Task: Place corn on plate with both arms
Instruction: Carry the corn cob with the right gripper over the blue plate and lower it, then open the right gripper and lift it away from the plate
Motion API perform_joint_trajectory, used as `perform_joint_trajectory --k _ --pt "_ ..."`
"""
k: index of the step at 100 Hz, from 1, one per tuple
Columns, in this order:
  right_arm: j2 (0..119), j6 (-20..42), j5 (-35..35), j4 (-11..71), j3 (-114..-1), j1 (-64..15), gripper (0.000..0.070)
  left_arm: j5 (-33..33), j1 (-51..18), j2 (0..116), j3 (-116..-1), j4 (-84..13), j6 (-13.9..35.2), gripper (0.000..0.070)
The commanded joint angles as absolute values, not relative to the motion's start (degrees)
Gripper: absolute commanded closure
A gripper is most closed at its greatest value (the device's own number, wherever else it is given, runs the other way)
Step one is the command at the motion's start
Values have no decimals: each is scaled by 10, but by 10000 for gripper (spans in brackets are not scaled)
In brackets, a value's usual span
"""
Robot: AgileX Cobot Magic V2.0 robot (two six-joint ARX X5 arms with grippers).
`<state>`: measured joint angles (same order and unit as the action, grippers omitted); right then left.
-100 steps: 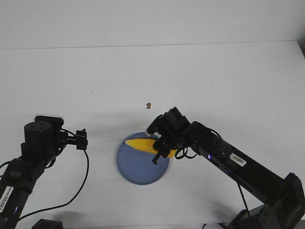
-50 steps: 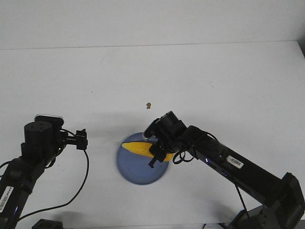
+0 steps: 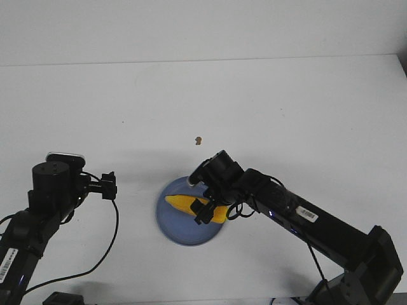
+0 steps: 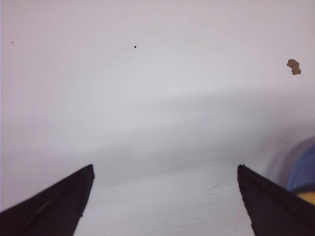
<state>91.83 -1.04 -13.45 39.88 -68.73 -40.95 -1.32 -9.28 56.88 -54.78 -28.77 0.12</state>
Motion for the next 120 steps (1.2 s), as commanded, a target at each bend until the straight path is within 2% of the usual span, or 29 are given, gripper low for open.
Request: perform_joint_trajectory --k 1,27,44,98,120 --pt "931 1 -134 394 -694 -416 203 -10 -93 573 -552 -286 5 104" --pt "915 0 -133 363 -694 -410 203 -10 -93 573 -552 -285 5 104" --pt "877 0 -128 358 -694 -378 203 -10 -93 573 -552 -280 4 111" --pt "644 -11 14 378 -694 -213 204 -10 -93 573 -552 -246 8 115" --pt "569 -11 20 390 -689 -171 204 -10 -93 572 -552 -239 11 115"
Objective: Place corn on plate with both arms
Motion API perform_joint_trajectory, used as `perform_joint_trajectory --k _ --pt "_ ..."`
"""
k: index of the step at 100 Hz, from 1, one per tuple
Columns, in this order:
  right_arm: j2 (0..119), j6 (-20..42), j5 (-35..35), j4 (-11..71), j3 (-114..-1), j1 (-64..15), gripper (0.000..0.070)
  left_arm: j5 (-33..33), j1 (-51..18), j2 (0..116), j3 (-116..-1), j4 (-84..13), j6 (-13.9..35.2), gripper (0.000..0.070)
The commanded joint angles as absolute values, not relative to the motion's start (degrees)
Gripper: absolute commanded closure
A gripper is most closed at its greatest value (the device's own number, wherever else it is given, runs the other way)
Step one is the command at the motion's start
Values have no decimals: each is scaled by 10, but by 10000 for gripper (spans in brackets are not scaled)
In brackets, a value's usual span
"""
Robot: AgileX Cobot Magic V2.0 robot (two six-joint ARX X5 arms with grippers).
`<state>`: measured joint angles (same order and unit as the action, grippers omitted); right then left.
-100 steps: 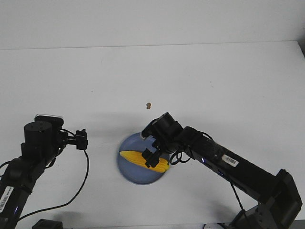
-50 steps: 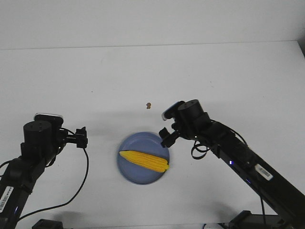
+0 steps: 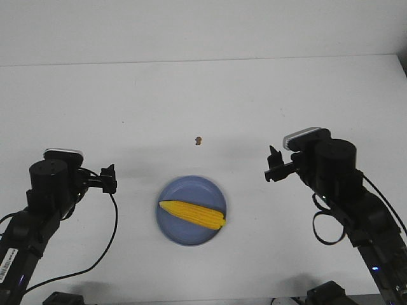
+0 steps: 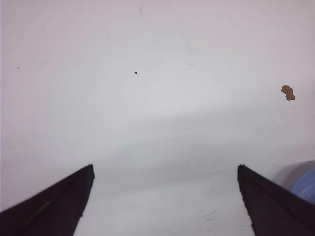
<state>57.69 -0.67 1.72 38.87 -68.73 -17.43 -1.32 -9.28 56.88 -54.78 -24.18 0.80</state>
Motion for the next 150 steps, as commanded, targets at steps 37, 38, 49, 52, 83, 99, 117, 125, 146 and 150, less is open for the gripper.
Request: perform_joint_trajectory --k 37,38,49,52,83,99,117,125,146,150 --pt "413 27 90 345 -533 -125 204 -10 -93 561 -552 -239 11 115" --pt "408 29 91 343 -528 -123 204 -10 -93 561 -552 -239 11 115" --pt "356 41 91 330 -478 -109 204 -10 -93 553 -552 -239 11 115" --pt "343 42 91 330 -468 -106 204 -10 -93 551 -552 -239 11 115" --pt "287 41 91 330 -445 -99 217 -10 -93 522 -552 -239 15 116" --pt "276 30 91 330 -440 -100 217 -10 -93 500 -547 -240 22 116" --pt "254 30 90 323 -422 -100 217 -10 -93 461 -518 -235 22 116" --pt "239 30 88 309 -404 -100 217 -10 -93 438 -491 -222 22 116" --pt "192 46 73 279 -345 -100 217 -10 -93 385 -426 -201 27 116" --pt "182 52 70 279 -345 -100 217 -10 -93 377 -419 -202 27 116"
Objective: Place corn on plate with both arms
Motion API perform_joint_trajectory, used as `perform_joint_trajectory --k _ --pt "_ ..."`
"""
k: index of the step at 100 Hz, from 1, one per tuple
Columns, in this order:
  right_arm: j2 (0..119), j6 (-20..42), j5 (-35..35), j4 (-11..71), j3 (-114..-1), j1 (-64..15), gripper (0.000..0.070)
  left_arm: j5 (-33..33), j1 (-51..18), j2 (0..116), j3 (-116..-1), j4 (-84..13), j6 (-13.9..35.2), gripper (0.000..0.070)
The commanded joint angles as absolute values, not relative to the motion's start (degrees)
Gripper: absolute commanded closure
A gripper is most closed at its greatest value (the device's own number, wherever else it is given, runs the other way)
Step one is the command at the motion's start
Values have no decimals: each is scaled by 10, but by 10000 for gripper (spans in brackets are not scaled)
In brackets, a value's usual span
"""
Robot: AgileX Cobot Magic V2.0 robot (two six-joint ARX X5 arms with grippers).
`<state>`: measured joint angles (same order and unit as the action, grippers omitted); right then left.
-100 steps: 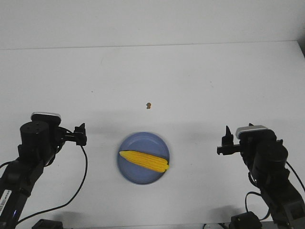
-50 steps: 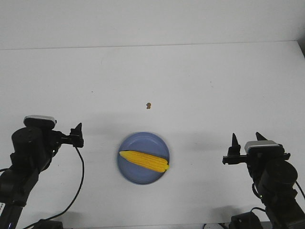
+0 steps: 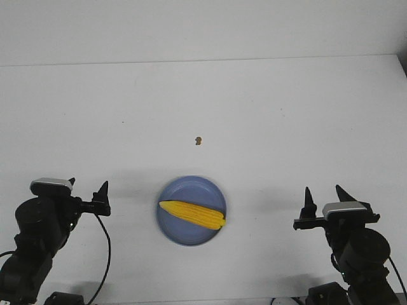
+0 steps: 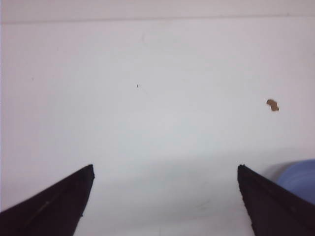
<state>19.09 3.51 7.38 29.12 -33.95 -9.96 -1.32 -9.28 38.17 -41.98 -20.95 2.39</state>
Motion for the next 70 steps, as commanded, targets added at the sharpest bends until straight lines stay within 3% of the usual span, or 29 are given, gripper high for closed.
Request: perform_joint_trajectory --k 1,21,34,40,50,56,70 --pt "180 51 70 278 -345 -100 217 -10 -93 374 -418 -202 27 116" --pt "161 36 76 275 -345 -100 217 10 -93 349 -413 -196 27 140" --pt "161 32 76 274 -345 -100 230 18 -93 335 -413 -188 27 381" --pt "161 31 76 272 -345 -100 312 18 -93 330 -413 -187 27 471" --pt "161 22 76 273 -345 -100 551 18 -93 325 -413 -188 26 590" --pt "161 14 76 272 -345 -100 686 18 -93 325 -413 -187 27 697" --pt "161 12 76 272 -345 -99 697 18 -93 325 -413 -188 26 699"
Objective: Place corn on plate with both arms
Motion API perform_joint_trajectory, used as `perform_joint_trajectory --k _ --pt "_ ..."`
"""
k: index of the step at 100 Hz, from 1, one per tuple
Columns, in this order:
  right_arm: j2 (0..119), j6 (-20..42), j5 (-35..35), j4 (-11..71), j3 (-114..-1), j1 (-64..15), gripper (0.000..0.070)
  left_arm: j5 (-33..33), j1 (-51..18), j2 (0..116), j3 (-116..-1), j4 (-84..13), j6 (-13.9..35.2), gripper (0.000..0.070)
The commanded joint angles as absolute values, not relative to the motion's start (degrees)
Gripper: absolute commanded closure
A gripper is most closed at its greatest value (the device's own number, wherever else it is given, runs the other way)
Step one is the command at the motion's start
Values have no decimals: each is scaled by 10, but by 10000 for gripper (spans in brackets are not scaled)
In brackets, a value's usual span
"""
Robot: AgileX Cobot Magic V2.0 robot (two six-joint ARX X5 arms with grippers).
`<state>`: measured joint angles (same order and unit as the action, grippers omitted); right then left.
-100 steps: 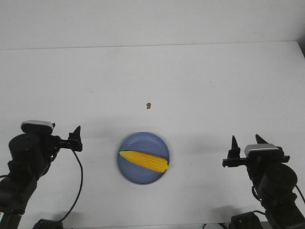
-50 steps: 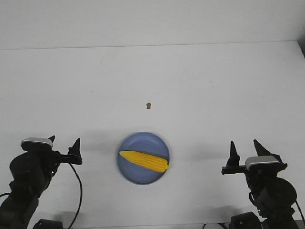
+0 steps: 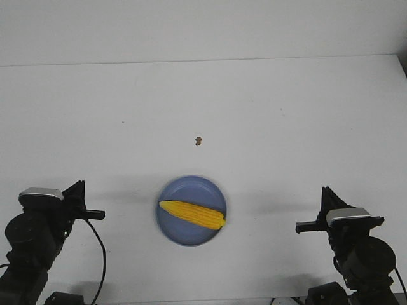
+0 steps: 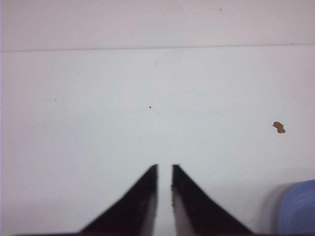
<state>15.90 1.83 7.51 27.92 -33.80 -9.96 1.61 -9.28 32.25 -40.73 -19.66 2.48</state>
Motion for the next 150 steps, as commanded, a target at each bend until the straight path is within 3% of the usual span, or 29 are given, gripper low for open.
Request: perform_joint_trajectory --k 1,114,150 --pt "161 12 76 272 -345 -99 697 18 -93 325 -413 -187 26 699" --pt "161 14 76 270 -345 -100 697 18 -93 325 -413 -187 26 695" --pt "161 14 76 270 -345 -99 697 18 -93 309 -409 -111 22 695"
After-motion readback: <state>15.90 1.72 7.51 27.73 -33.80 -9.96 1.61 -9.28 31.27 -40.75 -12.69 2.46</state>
